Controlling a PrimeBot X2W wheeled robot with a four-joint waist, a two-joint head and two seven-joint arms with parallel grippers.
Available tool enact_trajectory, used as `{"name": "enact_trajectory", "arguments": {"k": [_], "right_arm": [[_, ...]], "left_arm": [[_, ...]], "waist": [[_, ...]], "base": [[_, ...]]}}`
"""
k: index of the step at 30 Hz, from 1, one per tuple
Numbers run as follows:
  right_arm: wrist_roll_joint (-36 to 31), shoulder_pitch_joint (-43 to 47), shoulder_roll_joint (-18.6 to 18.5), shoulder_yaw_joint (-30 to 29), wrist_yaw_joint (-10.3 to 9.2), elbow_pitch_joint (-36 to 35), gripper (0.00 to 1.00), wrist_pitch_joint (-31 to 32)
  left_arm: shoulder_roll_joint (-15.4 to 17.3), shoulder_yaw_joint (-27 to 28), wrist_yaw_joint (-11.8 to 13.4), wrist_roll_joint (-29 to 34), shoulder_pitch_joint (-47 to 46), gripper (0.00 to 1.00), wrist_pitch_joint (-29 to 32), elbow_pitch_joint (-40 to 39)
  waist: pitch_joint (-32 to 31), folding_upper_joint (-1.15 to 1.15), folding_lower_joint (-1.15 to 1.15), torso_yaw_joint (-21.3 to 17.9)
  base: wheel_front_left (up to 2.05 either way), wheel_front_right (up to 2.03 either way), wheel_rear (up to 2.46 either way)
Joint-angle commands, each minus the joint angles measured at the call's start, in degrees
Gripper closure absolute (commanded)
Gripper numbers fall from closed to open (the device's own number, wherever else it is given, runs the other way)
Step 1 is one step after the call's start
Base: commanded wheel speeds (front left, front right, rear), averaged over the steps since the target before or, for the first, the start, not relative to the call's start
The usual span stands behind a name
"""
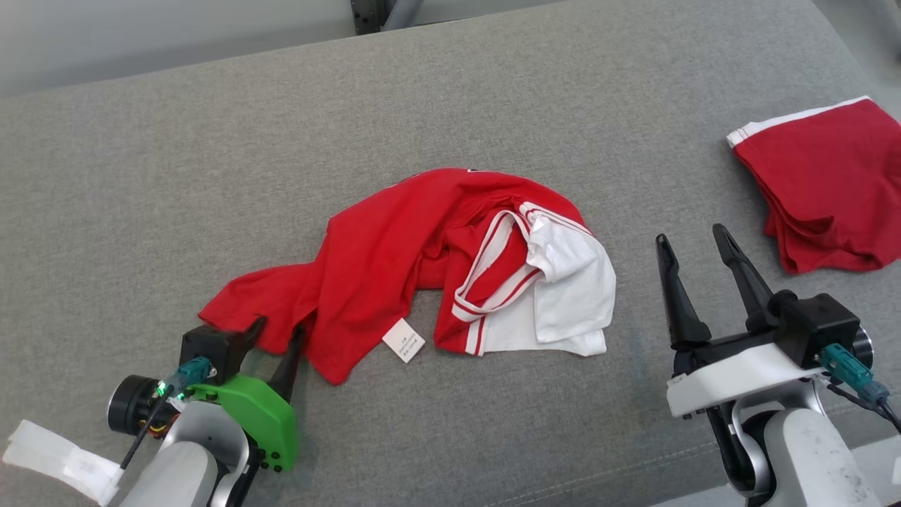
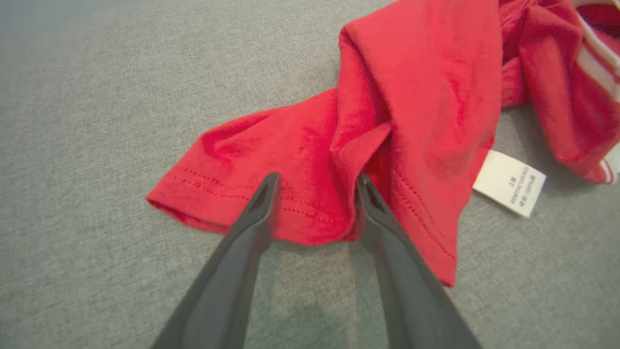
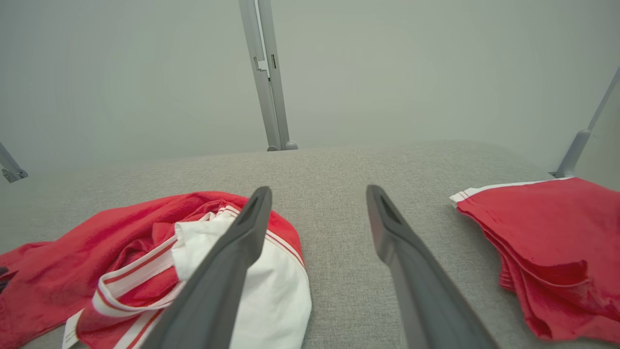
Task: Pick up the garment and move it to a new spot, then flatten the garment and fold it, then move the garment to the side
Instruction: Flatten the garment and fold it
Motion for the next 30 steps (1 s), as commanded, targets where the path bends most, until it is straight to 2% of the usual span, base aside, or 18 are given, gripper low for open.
{"name": "enact_trajectory", "arguments": {"k": [1, 5, 9, 13, 22, 25, 30], "right_arm": [[0.1, -0.6, 0.1, 0.0, -0.07, 0.2, 0.0, -0.4], [0.0, -0.8, 0.3, -0.6, -0.08, 0.5, 0.0, -0.8], [-0.2, -0.9, 0.5, -1.1, -0.07, 0.5, 0.0, -1.1], [-0.4, -1.0, 0.7, -1.8, -0.07, 0.4, 0.0, -1.3], [-0.6, -1.7, 1.1, -1.7, -0.08, 0.5, 0.0, -1.2], [-0.6, -2.0, 1.2, -1.7, -0.08, 0.5, 0.0, -1.2], [-0.4, -2.9, 1.3, -1.2, -0.08, 0.9, 0.0, -1.4]], "left_arm": [[0.2, -0.2, -0.4, 0.5, -1.2, 1.0, 0.2, 0.5], [0.5, -0.1, 0.3, 1.1, -3.1, 1.0, -0.3, 1.7], [1.5, 1.6, 2.2, 1.9, -4.3, 1.0, -2.7, -0.4], [3.4, 5.0, 5.3, 1.4, -4.1, 1.0, -4.1, -4.6], [8.6, 13.2, 11.5, -1.4, 0.6, 1.0, -2.5, -12.5], [9.3, 14.6, 11.8, -2.8, 1.1, 1.0, -2.1, -12.1], [8.6, 15.1, 10.3, -4.6, -0.1, 1.0, -2.0, -8.3]], "waist": [[1.1, 0.0, 0.0, -1.2], [1.5, 0.0, 0.0, -1.6], [1.8, 0.0, 0.0, -1.4], [2.1, 0.0, 0.0, -0.5], [3.1, 0.0, 0.0, 1.0], [3.7, 0.0, 0.0, 1.0], [4.9, 0.0, 0.0, 0.7]], "base": [[0.0, 0.0, 0.0], [0.0, 0.0, 0.0], [0.0, 0.0, 0.0], [0.0, 0.0, 0.0], [0.0, 0.0, 0.0], [0.0, 0.0, 0.0], [0.0, 0.0, 0.0]]}}
